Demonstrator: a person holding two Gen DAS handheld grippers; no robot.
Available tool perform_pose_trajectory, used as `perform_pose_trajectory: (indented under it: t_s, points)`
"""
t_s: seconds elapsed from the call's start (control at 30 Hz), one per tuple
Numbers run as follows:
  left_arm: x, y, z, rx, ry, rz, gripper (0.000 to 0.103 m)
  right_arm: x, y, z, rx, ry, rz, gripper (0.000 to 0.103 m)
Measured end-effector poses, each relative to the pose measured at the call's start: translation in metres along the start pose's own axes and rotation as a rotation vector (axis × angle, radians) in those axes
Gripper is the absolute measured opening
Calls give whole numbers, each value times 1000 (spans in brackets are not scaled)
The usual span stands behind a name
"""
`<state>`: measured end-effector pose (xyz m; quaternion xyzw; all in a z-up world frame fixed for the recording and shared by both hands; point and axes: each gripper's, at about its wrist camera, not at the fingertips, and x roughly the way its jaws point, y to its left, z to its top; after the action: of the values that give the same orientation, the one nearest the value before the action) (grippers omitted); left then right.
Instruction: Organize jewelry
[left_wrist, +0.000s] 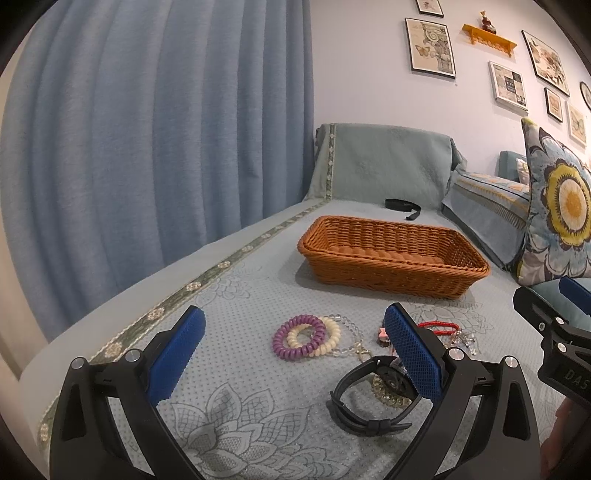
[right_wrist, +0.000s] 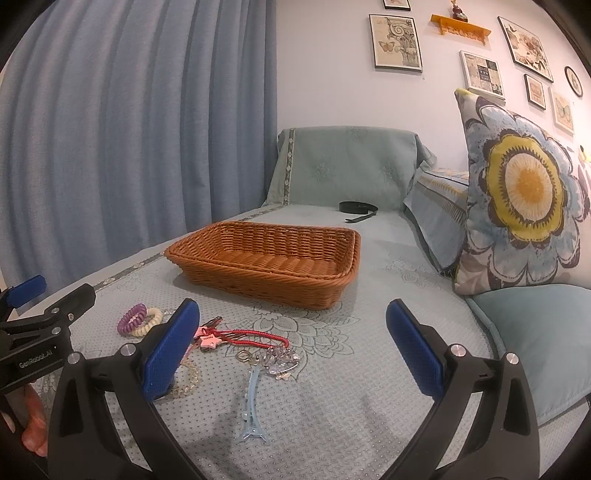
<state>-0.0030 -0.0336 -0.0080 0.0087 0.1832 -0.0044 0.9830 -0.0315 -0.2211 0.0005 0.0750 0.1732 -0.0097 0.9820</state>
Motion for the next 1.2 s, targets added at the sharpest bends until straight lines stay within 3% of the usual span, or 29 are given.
perform_pose_trajectory:
  t_s: [1.2]
  points:
    - [3, 0, 1, 10, 4, 6, 95, -1, 0, 0, 3, -2, 4, 96]
